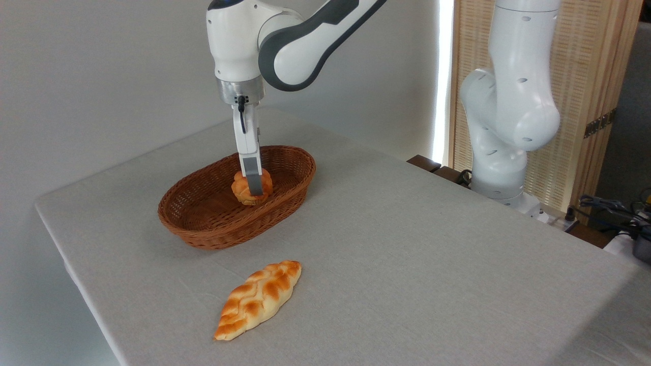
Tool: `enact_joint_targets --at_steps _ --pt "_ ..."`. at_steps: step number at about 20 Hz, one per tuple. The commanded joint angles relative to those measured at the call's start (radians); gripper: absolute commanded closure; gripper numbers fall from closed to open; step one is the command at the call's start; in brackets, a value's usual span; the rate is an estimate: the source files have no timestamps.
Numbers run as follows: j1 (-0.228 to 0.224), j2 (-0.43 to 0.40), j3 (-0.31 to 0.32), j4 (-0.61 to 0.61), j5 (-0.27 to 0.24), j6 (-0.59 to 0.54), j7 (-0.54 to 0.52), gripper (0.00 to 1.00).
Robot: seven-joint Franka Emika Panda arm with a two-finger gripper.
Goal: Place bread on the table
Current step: 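Lower the gripper down onto the round bun in the wicker basket, then close the gripper on the round bun and lift it from the basket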
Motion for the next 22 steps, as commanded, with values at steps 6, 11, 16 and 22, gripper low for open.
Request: enact_joint_targets --at_steps 6,11,16,22 --pt "0.01 0.006 0.005 -0.009 0.0 0.026 0.01 0.87" --pt "0.013 0.004 0.016 -0.006 -0.007 0.023 0.005 1.0" --pt "0.053 0.001 0.016 0.028 -0.011 -0.006 0.004 1.0" --pt "0.065 -0.01 0.122 0.207 -0.05 -0.258 0.022 1.0"
